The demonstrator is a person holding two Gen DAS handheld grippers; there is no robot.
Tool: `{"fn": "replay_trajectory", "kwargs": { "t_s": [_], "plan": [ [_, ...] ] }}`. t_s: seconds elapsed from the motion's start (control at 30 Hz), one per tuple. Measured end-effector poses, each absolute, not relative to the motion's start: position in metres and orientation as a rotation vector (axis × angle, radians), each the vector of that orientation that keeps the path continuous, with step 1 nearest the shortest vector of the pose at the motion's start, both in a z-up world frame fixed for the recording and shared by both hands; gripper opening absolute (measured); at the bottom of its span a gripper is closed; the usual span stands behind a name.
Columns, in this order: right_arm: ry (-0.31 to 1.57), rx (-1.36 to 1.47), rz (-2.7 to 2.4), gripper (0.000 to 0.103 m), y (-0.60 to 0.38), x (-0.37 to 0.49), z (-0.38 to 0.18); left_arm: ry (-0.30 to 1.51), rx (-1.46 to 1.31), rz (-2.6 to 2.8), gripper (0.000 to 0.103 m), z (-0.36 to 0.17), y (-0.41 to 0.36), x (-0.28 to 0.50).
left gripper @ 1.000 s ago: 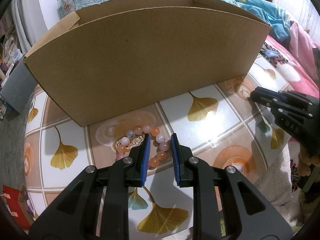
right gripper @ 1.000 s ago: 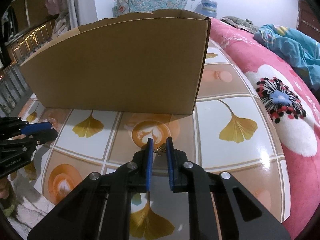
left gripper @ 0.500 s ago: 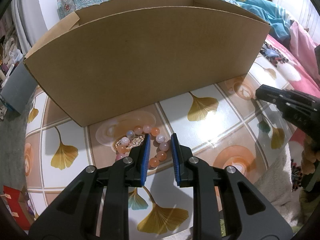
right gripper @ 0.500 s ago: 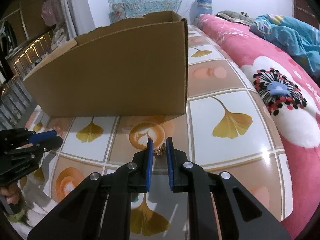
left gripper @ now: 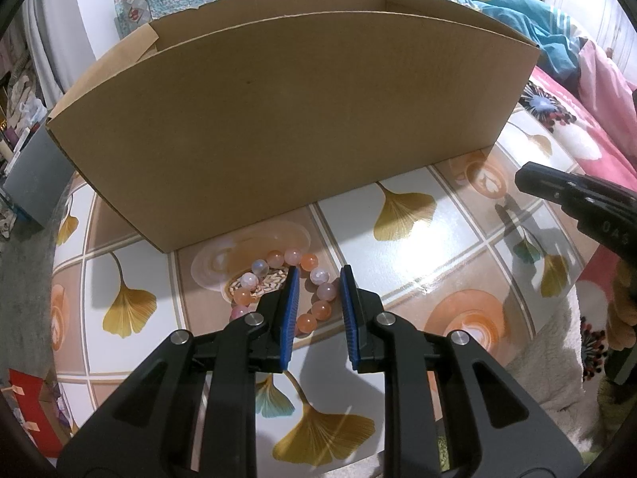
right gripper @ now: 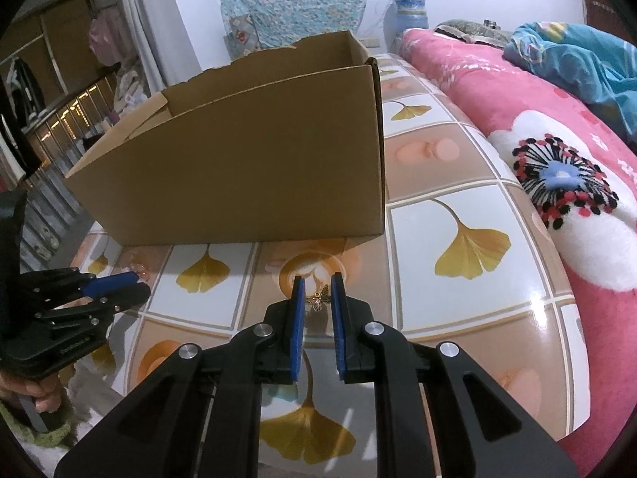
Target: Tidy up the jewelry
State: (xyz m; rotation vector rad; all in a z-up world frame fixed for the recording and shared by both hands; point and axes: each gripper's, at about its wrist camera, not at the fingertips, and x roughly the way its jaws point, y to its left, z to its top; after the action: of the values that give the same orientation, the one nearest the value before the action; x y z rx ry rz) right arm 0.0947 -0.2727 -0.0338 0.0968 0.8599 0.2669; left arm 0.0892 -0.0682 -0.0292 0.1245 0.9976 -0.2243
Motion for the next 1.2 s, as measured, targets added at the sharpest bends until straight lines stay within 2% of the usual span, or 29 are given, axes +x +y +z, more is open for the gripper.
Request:
{"fn": "replay_trajectory", "kwargs": {
  "t_s": [0.1,0.23,0.67,1.2],
  "plan": [
    [0.86,0.111,0.276,0.013,-0.273,0.095,-0.033,0.997,0.123,-0.226,0.018,-0.029,-0.068,0.089],
    [0.858,0.139,0.291,0.013,-0.276,0.094,-0.03,0.995,0.118,-0.234,0.009,-0.03,-0.067,0.089],
    [0.815,0.229,0.337,0.013,-0.287,0.091,0.0,0.906,0.006,-0.383,0.009,0.003,-0.041,0.076],
    [0.68,0.369,0.449,0.013,-0.31,0.109,0.074,0.774,-0.179,-0.588,0.009,0.104,-0.025,0.067]
  ]
}}
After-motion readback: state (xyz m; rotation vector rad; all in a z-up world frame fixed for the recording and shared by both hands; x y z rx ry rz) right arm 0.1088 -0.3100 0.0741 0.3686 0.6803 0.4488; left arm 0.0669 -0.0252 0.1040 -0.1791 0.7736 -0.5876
